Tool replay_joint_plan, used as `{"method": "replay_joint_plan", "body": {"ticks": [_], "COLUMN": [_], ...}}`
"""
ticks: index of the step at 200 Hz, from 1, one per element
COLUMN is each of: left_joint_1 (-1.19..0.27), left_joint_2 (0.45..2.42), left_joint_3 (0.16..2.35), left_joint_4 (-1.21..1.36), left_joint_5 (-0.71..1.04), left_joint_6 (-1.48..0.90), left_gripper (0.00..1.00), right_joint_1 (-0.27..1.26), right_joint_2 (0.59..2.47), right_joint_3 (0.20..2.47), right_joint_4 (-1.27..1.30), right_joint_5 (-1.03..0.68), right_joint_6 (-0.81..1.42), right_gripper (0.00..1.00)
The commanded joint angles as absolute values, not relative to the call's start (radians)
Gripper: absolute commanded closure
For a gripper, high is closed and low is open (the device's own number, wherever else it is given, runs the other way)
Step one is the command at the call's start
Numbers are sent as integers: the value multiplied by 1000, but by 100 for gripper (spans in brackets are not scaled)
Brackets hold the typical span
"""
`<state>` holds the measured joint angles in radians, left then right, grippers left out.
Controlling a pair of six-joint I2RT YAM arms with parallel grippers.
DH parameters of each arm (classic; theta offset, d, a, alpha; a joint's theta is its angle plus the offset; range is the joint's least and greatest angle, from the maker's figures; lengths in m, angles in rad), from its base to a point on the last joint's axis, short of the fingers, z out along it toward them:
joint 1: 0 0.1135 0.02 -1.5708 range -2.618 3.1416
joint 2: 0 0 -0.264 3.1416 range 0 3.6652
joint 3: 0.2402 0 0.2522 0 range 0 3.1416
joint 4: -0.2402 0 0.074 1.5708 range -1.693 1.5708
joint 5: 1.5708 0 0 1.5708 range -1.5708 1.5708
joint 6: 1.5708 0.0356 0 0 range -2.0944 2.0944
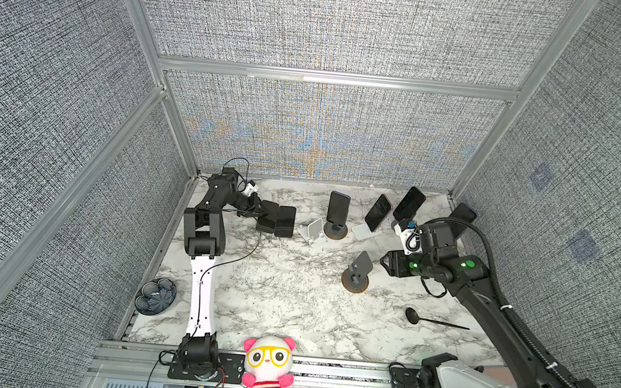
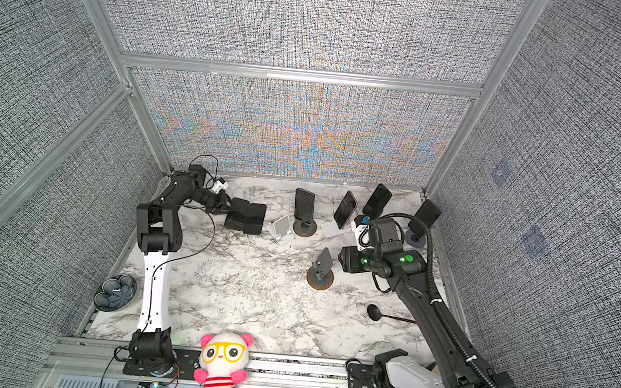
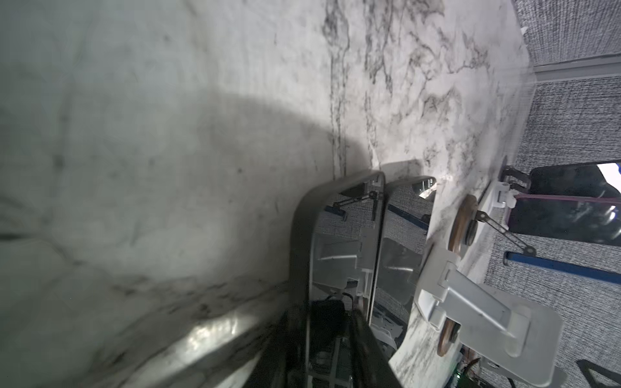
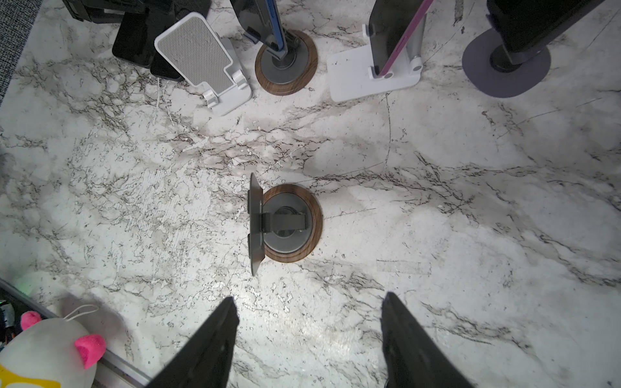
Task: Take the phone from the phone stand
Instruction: 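Lower the black phone flat beside the first phone and open left gripper, then reach right gripper to the blue-edged phone on the round stand and grasp it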
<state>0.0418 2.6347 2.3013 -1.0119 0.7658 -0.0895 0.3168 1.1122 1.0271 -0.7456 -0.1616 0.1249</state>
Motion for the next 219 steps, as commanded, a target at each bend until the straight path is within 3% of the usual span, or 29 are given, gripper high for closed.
{"method": "replay_joint_plan", "body": {"ticks": [1,90,107,163,219], "left_joint_1": [40,40,41,40,39], "left_joint_2": [2641,2578,2547,2369,2103], "left_joint_3": [2290,2255,2240,2078,1853], "left_joint_4": [-1018,-1088,-1087,-963,-808], "left_joint_5": [674,534,482,452,286], "left_joint_6": [-74,-22,-24,-51,-105], "left_gripper": [63,41,32,31,34], "right_joint_1": [318,319,320,319,319], "right_joint_2": [1109,1088,1080,1057,1074], "right_joint_3": [1025,1017,1015,1018,1057], "right_joint_4": [-746,-753,-752,-739,-723], "right_joint_5": [-153,-146,-138,-118,-132], "right_joint_6": [120,120,124,133,128], "right_gripper": [36,36,36,36,36]}}
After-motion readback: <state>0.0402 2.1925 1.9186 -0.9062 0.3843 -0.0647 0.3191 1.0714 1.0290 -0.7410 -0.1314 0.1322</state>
